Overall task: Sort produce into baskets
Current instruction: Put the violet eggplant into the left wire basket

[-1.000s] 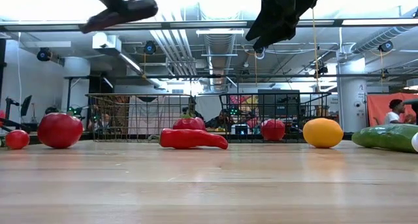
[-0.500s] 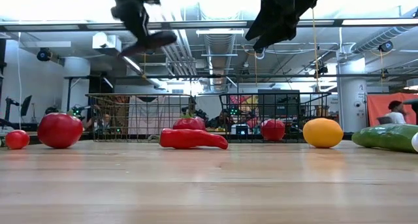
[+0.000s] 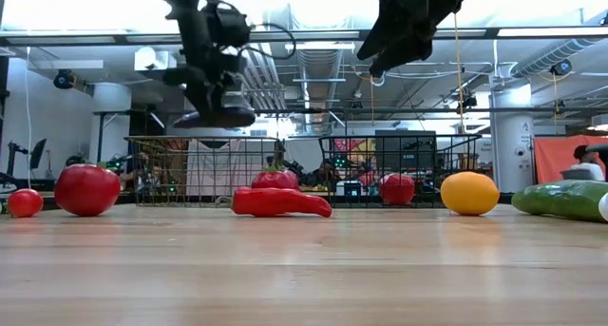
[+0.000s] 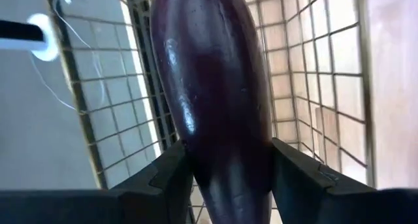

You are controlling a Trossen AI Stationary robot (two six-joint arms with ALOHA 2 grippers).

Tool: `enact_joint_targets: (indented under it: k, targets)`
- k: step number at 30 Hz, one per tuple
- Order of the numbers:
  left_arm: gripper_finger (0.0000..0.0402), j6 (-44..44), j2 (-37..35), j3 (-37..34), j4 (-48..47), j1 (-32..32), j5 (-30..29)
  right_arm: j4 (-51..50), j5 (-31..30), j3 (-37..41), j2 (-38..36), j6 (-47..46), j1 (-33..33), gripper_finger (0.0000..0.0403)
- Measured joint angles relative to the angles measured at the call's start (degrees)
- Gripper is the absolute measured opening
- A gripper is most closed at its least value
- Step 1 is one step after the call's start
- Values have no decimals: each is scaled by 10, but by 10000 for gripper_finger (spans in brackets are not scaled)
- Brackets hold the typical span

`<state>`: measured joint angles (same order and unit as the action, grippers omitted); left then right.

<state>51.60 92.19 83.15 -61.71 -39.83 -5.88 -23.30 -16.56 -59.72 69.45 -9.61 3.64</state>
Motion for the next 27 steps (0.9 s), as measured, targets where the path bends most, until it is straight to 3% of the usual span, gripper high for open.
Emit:
enact_joint_targets:
  k: [9,27]
  targets:
    - [155,-2,60,4,4,-7,-21,0,0,19,0,-11,0,345]
    - [155,-43,114,3,20,-9,-25,1,0,19,0,-9,0,345]
